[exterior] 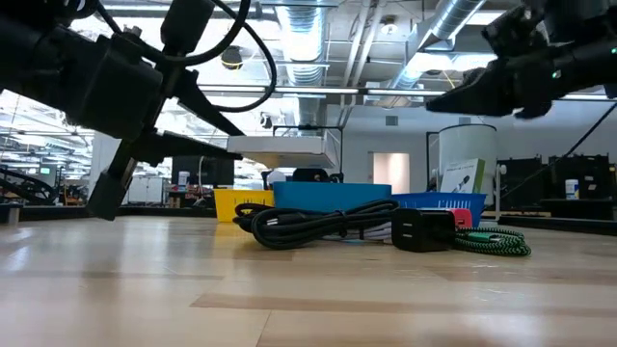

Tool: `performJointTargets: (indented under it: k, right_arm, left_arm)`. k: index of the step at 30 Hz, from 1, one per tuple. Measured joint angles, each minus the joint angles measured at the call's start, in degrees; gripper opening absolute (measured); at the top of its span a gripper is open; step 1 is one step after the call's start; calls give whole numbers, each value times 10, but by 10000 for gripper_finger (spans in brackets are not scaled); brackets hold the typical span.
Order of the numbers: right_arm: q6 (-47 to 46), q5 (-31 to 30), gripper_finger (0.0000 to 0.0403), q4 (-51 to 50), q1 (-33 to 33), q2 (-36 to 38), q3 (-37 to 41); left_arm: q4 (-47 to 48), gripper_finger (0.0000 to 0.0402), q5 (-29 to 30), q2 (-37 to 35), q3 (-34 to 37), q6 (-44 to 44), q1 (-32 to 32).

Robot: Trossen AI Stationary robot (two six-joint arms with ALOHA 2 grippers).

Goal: Pick and place items into bin
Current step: Put the white card reader box into the blue basket

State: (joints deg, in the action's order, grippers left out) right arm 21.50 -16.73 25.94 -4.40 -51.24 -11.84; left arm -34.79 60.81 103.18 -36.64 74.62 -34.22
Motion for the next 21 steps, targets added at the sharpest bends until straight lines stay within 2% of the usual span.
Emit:
performJointTargets:
  k: [4,8,13,18,21]
  right_arm:
    - [79,-2,99,45,-1,-51,0]
    - [111,-3,99,117,-1,-92,0]
    - [148,-4,99,180,-8,-124,0]
    - [200,-5,99,179,-30,-137,-18]
    - [223,-26,99,177,-45,-138,-30]
  left_arm:
    - [-50,48,7,0,0,22,2]
    - [-94,48,14,0,-1,56,5]
    - [-101,48,12,0,-1,52,15]
    - [-126,48,-2,0,-1,55,24]
    - [-156,48,-6,-1,-1,69,30]
